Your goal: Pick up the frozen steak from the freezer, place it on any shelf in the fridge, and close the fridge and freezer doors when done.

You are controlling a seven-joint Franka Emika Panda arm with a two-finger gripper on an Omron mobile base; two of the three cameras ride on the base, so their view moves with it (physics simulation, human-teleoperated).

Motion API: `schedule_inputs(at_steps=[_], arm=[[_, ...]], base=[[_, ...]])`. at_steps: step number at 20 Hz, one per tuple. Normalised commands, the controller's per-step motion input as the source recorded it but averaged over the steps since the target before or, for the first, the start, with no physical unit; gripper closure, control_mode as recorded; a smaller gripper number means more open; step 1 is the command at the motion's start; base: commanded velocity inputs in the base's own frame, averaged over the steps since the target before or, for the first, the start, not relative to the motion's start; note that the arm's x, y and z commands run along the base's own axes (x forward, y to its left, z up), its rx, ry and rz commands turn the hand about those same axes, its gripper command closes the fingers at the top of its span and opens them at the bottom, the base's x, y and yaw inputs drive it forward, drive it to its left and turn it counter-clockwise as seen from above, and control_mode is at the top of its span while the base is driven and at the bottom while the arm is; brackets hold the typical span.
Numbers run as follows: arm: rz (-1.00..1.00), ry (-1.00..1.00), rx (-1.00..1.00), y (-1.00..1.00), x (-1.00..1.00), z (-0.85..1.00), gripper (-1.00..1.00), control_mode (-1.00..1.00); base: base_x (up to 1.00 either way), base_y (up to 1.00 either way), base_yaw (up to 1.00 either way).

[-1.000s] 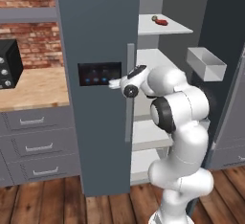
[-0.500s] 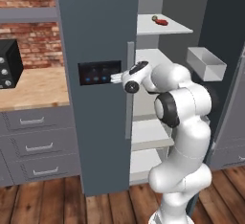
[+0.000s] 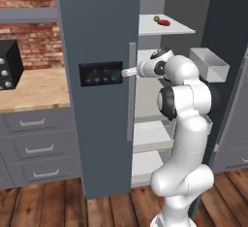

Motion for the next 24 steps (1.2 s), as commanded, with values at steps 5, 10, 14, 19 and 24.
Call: schedule_inputs(at_steps=[5,10,14,19,24], arm=[[0.00,0.00,0.00,0.00,0.00,1.00,-1.00,-1.00],[0.00,0.00,0.00,0.01,0.00,0.54,-1.00,-1.00],[0.00,-0.07,0.00,0.00,-0.21,0.05,-1.00,-1.00],[0.00,-0.08,0.00,0.00,-0.33,0.15,-1.00,-1.00],[0.00,-0.01,0.00,0.00,-0.30,0.10,-1.00,-1.00]], base=[[0.00,0.00,0.00],[0.00,0.00,0.00],[0.00,0.00,0.00],[0.00,0.00,0.00],[0.00,0.00,0.00]])
